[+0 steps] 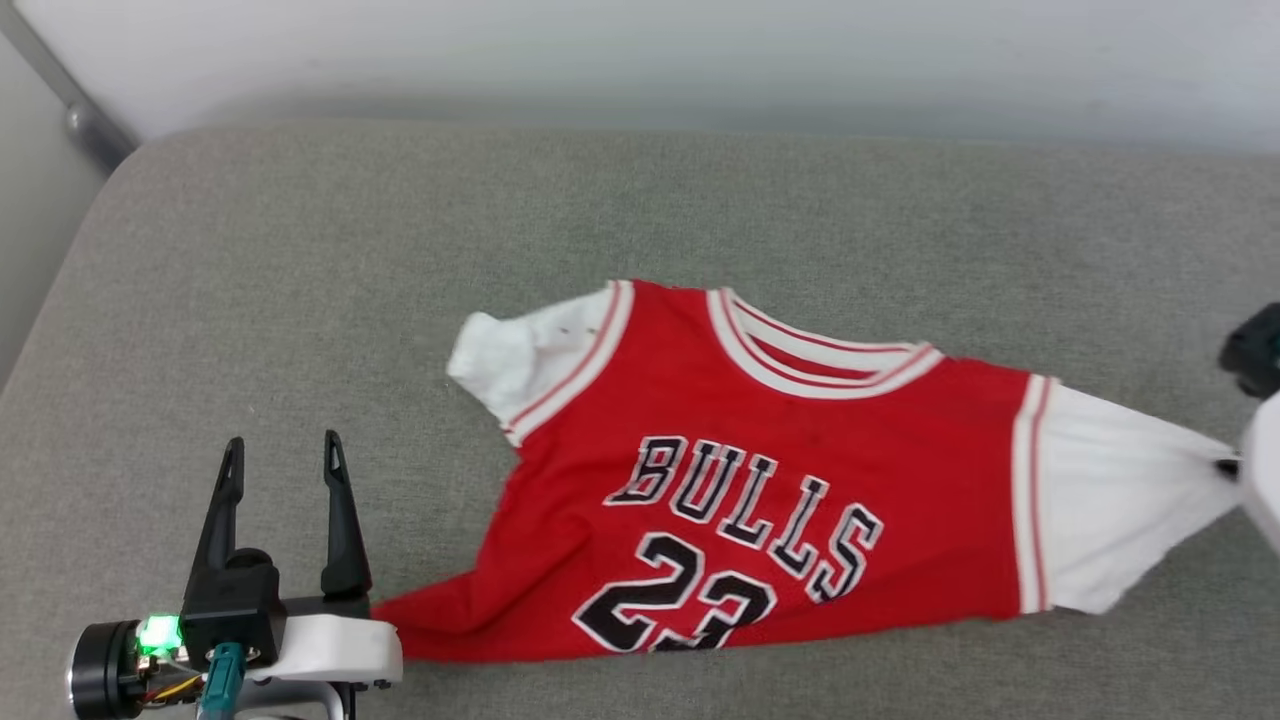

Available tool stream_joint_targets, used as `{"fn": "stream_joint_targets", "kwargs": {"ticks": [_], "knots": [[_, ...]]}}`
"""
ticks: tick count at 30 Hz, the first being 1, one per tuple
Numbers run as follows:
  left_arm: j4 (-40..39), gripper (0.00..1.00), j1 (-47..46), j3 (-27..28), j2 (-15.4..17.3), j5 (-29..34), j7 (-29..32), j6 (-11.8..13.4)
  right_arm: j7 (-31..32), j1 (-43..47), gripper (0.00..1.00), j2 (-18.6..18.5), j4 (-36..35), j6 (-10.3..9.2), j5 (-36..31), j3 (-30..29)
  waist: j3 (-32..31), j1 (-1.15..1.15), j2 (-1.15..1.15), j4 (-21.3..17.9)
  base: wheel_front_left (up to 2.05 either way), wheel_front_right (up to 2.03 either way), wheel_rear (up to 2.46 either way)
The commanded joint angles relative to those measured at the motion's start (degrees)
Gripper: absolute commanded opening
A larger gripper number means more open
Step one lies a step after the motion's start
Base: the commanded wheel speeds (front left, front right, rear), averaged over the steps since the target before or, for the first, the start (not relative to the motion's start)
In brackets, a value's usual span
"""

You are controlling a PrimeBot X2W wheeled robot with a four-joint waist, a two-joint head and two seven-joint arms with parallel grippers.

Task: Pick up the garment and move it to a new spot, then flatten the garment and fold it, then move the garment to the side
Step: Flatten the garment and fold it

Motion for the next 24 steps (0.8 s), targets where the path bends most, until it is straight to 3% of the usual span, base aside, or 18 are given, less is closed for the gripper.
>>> {"fn": "stream_joint_targets", "kwargs": {"ticks": [1,7,17,18,19,20,24], "knots": [[0.1,1.0,1.2,0.7,-0.5,0.6,-0.1,-0.5,0.5,0.4,0.0,-2.3,0.4,-0.08,0.3,-0.5,-1.0,0.0,0.0,-0.5,0.0,0.0,0.0],[-0.3,1.0,2.1,2.1,-1.8,1.7,-0.1,-2.3,1.2,7.1,0.0,-5.8,3.3,-0.07,2.6,0.1,-1.4,0.0,0.0,-0.8,0.0,0.0,0.0],[1.2,1.0,1.2,3.1,-2.4,3.3,-0.1,-4.9,-4.2,17.1,0.0,-0.4,11.5,-0.07,5.1,-1.2,-1.5,0.0,0.0,-0.9,0.0,0.0,0.0],[1.7,1.0,0.8,3.2,-2.2,3.4,-0.1,-5.2,-5.4,17.1,0.14,0.3,12.0,-0.07,4.9,-1.9,-1.9,0.0,0.0,-1.0,0.0,0.0,0.0],[2.2,1.0,0.3,3.3,-2.0,3.5,-0.1,-5.6,-6.7,17.0,0.88,0.8,12.4,-0.07,4.8,-2.8,-2.4,0.0,0.0,-1.2,0.0,0.0,0.0],[3.0,1.0,0.0,3.3,-1.7,3.6,-0.1,-6.2,-8.0,16.9,1.0,1.1,12.8,-0.07,4.7,-3.6,-3.0,0.0,0.0,-1.3,0.0,0.0,0.0],[5.8,1.0,-2.7,3.3,0.0,3.7,-0.1,-8.3,-15.4,16.0,1.0,2.2,13.2,-0.07,1.8,-7.2,-5.6,0.0,0.0,-2.2,0.0,0.0,0.0]]}}
